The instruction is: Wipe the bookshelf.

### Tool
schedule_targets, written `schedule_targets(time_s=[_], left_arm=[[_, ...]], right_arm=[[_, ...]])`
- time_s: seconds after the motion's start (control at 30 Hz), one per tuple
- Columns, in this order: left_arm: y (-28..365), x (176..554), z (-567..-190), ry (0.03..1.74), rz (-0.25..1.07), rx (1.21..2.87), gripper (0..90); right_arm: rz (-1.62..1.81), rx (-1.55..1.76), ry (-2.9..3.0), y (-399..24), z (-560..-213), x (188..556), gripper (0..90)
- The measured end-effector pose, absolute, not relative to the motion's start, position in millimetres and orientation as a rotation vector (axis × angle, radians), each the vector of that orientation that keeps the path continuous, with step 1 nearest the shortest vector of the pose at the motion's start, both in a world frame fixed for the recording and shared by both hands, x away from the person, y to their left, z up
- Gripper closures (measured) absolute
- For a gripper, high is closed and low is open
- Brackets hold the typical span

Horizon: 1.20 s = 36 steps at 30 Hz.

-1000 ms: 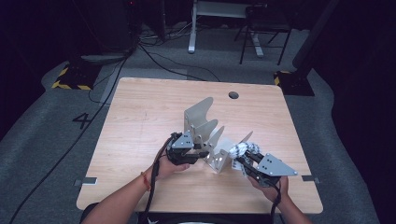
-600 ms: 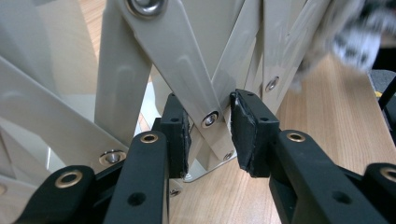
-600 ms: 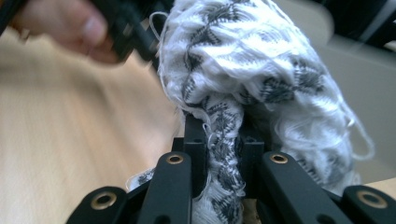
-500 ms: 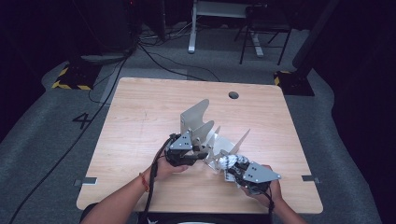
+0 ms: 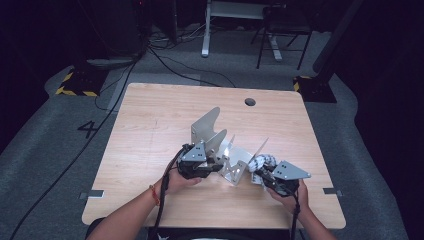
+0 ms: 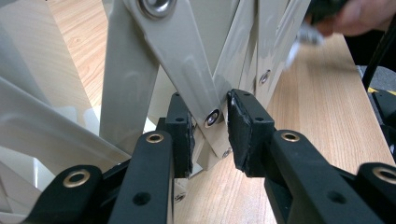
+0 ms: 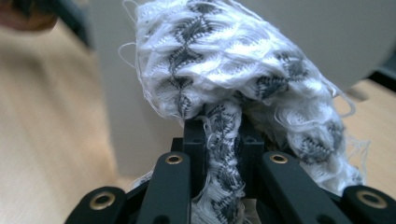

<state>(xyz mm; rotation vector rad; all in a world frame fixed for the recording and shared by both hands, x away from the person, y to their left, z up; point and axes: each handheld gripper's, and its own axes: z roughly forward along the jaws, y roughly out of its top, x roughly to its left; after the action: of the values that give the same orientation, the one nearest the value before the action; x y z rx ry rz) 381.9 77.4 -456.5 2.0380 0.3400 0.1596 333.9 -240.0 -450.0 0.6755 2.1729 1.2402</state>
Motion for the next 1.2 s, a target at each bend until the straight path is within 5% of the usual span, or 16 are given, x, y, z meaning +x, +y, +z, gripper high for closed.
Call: schedule_targets(time_s=[0.47, 0.93, 1.2], left_arm=[[77.5, 381.3, -456.6, 0.345, 0.159, 2.037, 70.6], [76.5, 380.6, -456.7, 0.351, 0.162, 2.041, 70.4], [76.4, 381.8, -457.3, 0.354, 0.157, 2.043, 70.9]], right_arm=[[1.278, 0.635, 2.0, -251.4, -404.0, 343.1, 78.9], [1.386, 0.392, 2.172, -215.1, -418.5, 303.4, 79.0], [1.218, 0.368, 2.423, -202.1, -465.4, 315.8, 79.1]])
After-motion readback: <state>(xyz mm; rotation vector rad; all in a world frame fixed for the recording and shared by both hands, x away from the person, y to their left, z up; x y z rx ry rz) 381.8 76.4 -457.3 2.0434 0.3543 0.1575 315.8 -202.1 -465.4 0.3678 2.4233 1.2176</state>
